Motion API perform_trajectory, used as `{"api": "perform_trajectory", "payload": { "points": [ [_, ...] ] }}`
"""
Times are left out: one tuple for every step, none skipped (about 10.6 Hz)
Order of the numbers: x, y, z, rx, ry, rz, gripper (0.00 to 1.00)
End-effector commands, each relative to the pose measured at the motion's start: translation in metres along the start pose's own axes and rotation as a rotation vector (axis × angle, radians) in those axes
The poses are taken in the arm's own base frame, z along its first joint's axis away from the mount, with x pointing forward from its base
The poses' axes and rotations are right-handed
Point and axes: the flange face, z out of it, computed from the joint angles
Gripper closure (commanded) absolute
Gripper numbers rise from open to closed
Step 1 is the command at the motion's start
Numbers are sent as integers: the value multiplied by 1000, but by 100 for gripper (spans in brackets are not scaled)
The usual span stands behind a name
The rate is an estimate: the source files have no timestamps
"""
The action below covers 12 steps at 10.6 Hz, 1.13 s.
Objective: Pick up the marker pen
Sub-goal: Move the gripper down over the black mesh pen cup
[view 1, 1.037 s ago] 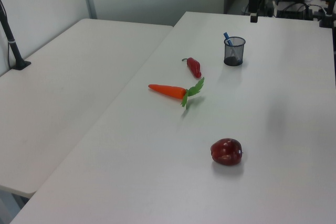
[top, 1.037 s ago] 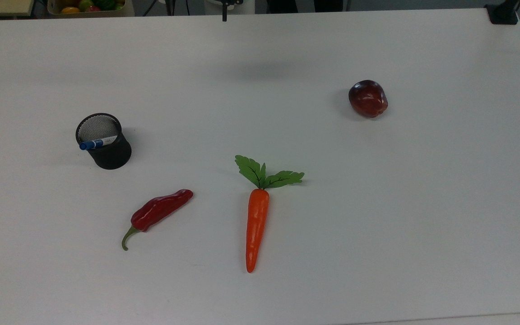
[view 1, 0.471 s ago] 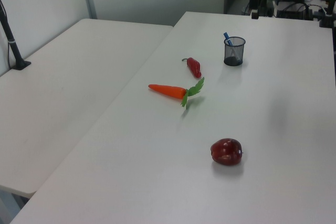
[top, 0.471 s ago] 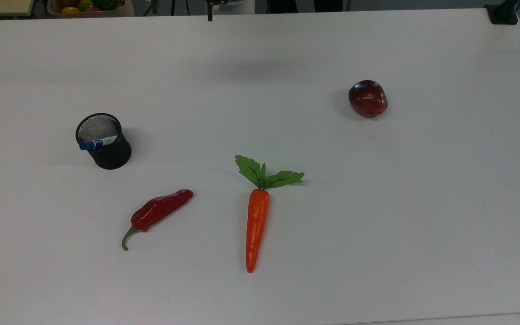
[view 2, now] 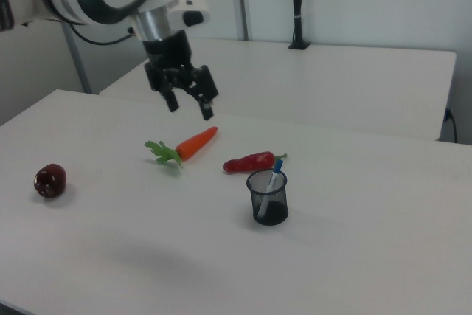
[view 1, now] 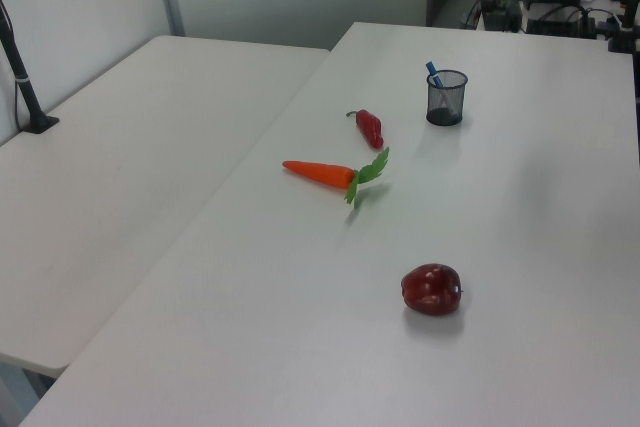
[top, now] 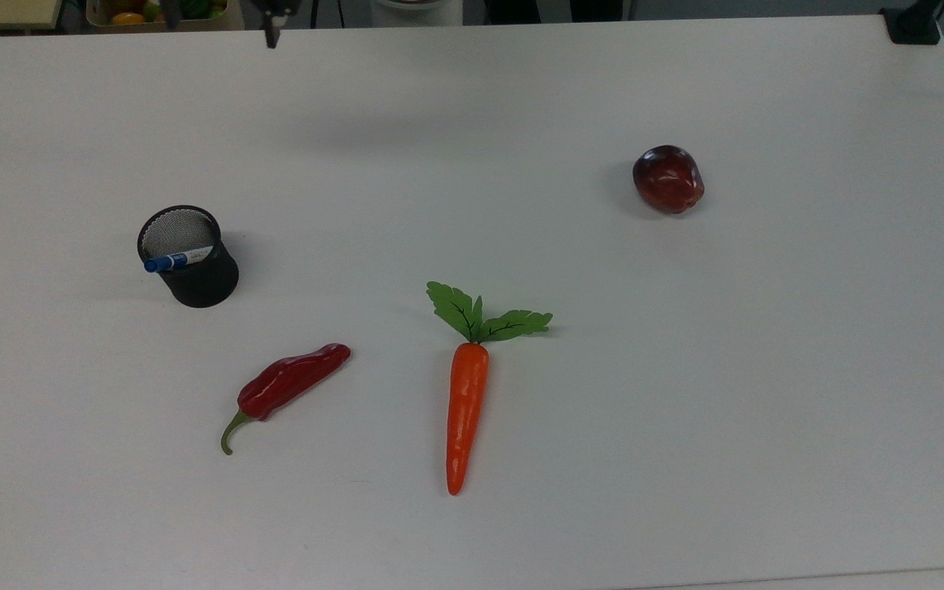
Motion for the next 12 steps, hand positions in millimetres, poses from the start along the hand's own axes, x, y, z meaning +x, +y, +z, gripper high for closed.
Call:
{"api": "perform_trajectory", "payload": {
  "points": [
    [32,42,45,3,75,69,0],
    [42,59,63,-1,100,117,0],
    [51,72,80,-4,132,165,0],
    [60,77,96,-5,161,199,0],
    [67,79,113,-7,181,230,1],
    [73,79,125,-5,203,263,3],
    [79,79,137,-1,218,285,7],
    [84,76,151,2,230,289,11],
    [86,73,166,3,241,282,18],
    [88,71,178,4,249,276,21],
    [89,67,192,-14,236,255,22],
    [90,66,203,-35,224,233,25]
  ]
}}
